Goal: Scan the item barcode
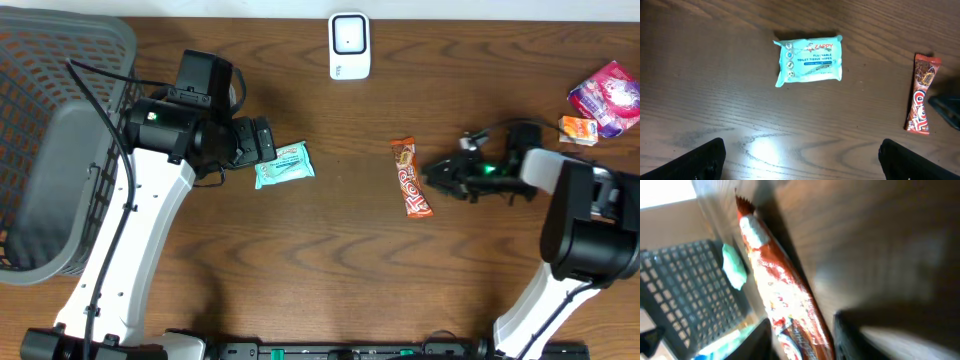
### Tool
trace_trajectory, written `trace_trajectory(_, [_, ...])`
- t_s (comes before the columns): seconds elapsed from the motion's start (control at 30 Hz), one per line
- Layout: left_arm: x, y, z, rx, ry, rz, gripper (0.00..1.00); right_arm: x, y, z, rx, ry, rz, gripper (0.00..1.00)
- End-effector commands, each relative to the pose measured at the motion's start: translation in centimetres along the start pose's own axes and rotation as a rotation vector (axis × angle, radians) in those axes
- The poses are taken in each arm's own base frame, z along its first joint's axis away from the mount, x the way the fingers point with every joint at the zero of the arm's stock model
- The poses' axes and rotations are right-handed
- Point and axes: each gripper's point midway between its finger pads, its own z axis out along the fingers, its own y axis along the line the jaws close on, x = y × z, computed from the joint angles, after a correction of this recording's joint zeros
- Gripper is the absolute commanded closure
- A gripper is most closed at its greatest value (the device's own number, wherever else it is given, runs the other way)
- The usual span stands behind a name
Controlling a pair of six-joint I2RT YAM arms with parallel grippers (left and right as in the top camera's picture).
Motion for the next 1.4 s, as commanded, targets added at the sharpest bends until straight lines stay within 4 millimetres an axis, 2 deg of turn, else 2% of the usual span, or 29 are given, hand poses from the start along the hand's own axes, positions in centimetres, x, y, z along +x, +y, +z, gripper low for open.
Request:
trace_trajectory(0.0, [-0.2,0.2,-0.1,-0.008,-0.007,0.001,0.02,-1.5,0.8,-2.2,0.070,-0.052,-0.079,0.59])
trace_trajectory(0.1, [-0.2,0.2,-0.1,-0.008,-0.006,0.001,0.02,-1.1,1.6,-3.4,0.173,-0.039,-0.112,0.59])
trace_trajectory(0.2, [-0.2,0.2,-0.1,-0.008,-0.006,0.001,0.02,0.0,2.7,-3.4,0.231,-0.010,-0.192,0.48])
trace_trajectory(0.33, [-0.2,0.2,-0.1,-0.008,-0.007,0.001,0.02,1.0,4.0,-1.6,0.235,0.033,-0.276,0.32])
trace_trajectory(0.47, [-0.2,0.2,-0.1,-0.008,-0.007,0.001,0.02,1.6,3.8,0.3,0.311,0.061,-0.335,0.32])
trace_trajectory(0.5, [-0.2,0.2,-0.1,-0.008,-0.007,0.001,0.02,1.5,3.4,0.5,0.359,0.056,-0.332,0.36])
trace_trajectory(0.53, [-0.2,0.2,-0.1,-0.008,-0.007,0.001,0.02,1.4,2.7,0.7,0.420,0.047,-0.317,0.47])
trace_trajectory(0.57, [-0.2,0.2,-0.1,-0.008,-0.007,0.001,0.02,1.3,2.1,0.7,0.487,0.031,-0.297,0.66])
trace_trajectory(0.63, [-0.2,0.2,-0.1,-0.008,-0.007,0.001,0.02,1.2,1.2,0.8,0.590,0.012,-0.298,0.94])
trace_trajectory(0.67, [-0.2,0.2,-0.1,-0.008,-0.007,0.001,0.02,1.3,1.0,1.0,0.616,0.012,-0.309,0.97])
trace_trajectory(0.83, [-0.2,0.2,-0.1,-0.008,-0.007,0.001,0.02,1.3,0.4,1.3,0.752,-0.009,-0.357,0.99])
trace_trajectory(1.0, [-0.2,0.2,-0.1,-0.008,-0.007,0.001,0.02,1.4,0.6,1.6,0.796,-0.019,-0.373,0.99])
trace_trajectory(1.1, [-0.2,0.2,-0.1,-0.008,-0.007,0.001,0.02,1.4,1.8,1.3,0.796,-0.014,-0.380,0.99])
trace_trajectory(1.27, [-0.2,0.2,-0.1,-0.008,-0.007,0.001,0.02,1.2,5.3,-0.2,0.796,-0.011,-0.383,0.99])
trace_trajectory(1.37, [-0.2,0.2,-0.1,-0.008,-0.006,0.001,0.02,1.5,7.0,-0.2,0.794,-0.003,-0.405,0.99])
